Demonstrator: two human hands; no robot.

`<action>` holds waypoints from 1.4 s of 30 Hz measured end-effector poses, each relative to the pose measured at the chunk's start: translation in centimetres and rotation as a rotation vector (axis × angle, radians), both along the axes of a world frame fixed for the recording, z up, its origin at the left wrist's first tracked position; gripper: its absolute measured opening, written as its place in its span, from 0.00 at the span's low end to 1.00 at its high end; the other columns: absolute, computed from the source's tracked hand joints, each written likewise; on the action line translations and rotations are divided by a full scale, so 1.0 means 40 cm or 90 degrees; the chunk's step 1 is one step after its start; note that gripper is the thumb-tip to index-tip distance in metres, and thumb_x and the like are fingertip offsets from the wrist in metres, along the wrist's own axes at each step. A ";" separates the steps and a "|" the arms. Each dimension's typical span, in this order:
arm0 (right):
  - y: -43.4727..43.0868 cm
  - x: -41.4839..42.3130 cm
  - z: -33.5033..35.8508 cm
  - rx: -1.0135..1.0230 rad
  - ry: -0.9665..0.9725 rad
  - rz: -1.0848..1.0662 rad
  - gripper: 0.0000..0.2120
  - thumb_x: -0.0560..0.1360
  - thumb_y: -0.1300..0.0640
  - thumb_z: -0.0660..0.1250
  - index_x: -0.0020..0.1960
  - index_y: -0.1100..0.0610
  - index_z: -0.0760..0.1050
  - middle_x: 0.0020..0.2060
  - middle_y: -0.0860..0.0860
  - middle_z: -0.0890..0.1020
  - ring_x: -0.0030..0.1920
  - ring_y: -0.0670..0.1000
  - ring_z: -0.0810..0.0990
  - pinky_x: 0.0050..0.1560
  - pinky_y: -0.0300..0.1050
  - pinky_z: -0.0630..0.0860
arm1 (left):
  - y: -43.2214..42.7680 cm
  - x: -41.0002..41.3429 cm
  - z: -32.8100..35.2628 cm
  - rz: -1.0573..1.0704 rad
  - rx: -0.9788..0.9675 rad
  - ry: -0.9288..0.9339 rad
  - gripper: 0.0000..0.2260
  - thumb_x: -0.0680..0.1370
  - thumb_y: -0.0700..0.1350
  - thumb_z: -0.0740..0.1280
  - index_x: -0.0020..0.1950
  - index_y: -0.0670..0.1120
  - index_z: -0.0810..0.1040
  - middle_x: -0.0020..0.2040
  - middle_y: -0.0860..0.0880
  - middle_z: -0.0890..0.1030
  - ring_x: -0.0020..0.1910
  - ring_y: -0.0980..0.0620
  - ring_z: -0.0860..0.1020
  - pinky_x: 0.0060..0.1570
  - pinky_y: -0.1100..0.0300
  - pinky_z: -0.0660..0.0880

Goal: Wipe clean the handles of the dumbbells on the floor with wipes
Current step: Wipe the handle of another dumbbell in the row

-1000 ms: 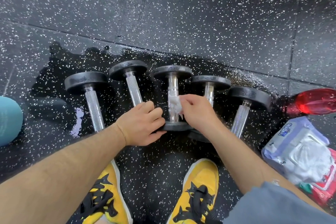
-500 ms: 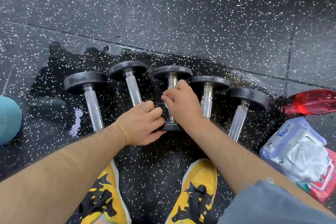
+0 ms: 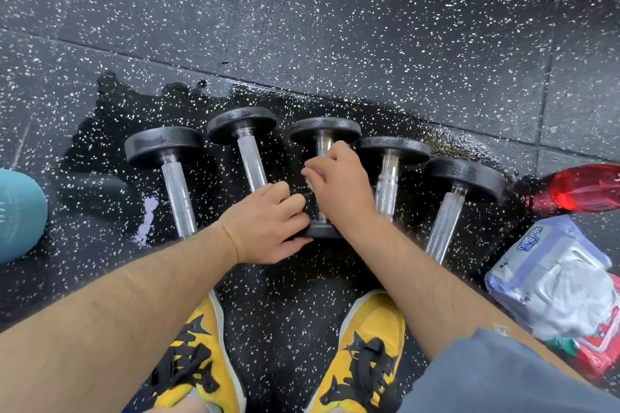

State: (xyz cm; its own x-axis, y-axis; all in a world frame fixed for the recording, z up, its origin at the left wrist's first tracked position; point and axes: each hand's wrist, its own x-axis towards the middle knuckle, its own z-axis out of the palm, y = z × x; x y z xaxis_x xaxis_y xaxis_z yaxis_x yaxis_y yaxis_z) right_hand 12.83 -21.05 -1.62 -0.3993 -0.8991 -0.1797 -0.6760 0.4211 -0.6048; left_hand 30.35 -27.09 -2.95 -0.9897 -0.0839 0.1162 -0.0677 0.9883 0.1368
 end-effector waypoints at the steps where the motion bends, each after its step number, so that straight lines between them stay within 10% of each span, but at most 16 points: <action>1: 0.007 0.002 0.002 -0.013 -0.035 -0.036 0.08 0.80 0.53 0.69 0.53 0.55 0.84 0.44 0.48 0.70 0.47 0.49 0.72 0.47 0.42 0.73 | 0.000 0.000 -0.001 -0.002 0.001 0.001 0.16 0.79 0.58 0.67 0.44 0.45 0.80 0.42 0.48 0.72 0.41 0.47 0.65 0.39 0.54 0.69; 11: 0.045 -0.014 0.021 0.114 -0.282 -0.283 0.08 0.83 0.57 0.60 0.55 0.52 0.77 0.48 0.45 0.79 0.45 0.40 0.76 0.39 0.34 0.69 | -0.002 0.003 0.000 -0.003 0.005 -0.004 0.16 0.79 0.57 0.67 0.43 0.45 0.80 0.41 0.49 0.72 0.41 0.48 0.63 0.39 0.54 0.69; 16: -0.013 -0.039 0.037 0.203 -0.526 -0.438 0.12 0.80 0.59 0.59 0.38 0.59 0.71 0.36 0.51 0.74 0.40 0.53 0.73 0.46 0.49 0.76 | -0.002 0.002 0.002 -0.010 0.002 -0.007 0.16 0.80 0.57 0.65 0.44 0.45 0.79 0.42 0.49 0.73 0.41 0.48 0.64 0.39 0.54 0.70; 20: -0.044 -0.054 0.052 0.239 -0.715 -0.508 0.13 0.78 0.66 0.53 0.51 0.61 0.76 0.51 0.62 0.84 0.50 0.63 0.85 0.56 0.61 0.81 | 0.000 0.004 0.001 -0.009 -0.005 -0.009 0.16 0.80 0.57 0.64 0.44 0.45 0.79 0.42 0.49 0.73 0.41 0.48 0.65 0.39 0.54 0.70; 26: -0.049 -0.057 0.044 0.248 -0.766 -0.496 0.15 0.79 0.64 0.53 0.55 0.62 0.79 0.46 0.59 0.85 0.47 0.60 0.86 0.55 0.59 0.82 | -0.003 0.004 0.002 -0.010 -0.010 -0.009 0.16 0.80 0.57 0.65 0.43 0.45 0.78 0.41 0.48 0.72 0.40 0.47 0.63 0.38 0.53 0.71; 32: 0.047 -0.005 0.048 0.154 -0.228 -0.239 0.08 0.81 0.53 0.59 0.46 0.53 0.75 0.38 0.46 0.78 0.38 0.48 0.77 0.35 0.45 0.72 | -0.004 0.003 -0.003 -0.012 -0.007 -0.010 0.17 0.80 0.57 0.64 0.43 0.44 0.79 0.41 0.48 0.72 0.39 0.46 0.65 0.38 0.53 0.70; 42: 0.038 0.011 0.011 0.011 0.056 -0.029 0.10 0.80 0.55 0.67 0.43 0.59 0.79 0.43 0.51 0.70 0.46 0.52 0.70 0.42 0.48 0.73 | -0.003 0.003 -0.003 -0.009 0.001 -0.006 0.18 0.80 0.57 0.63 0.43 0.44 0.80 0.40 0.47 0.72 0.39 0.46 0.66 0.37 0.51 0.71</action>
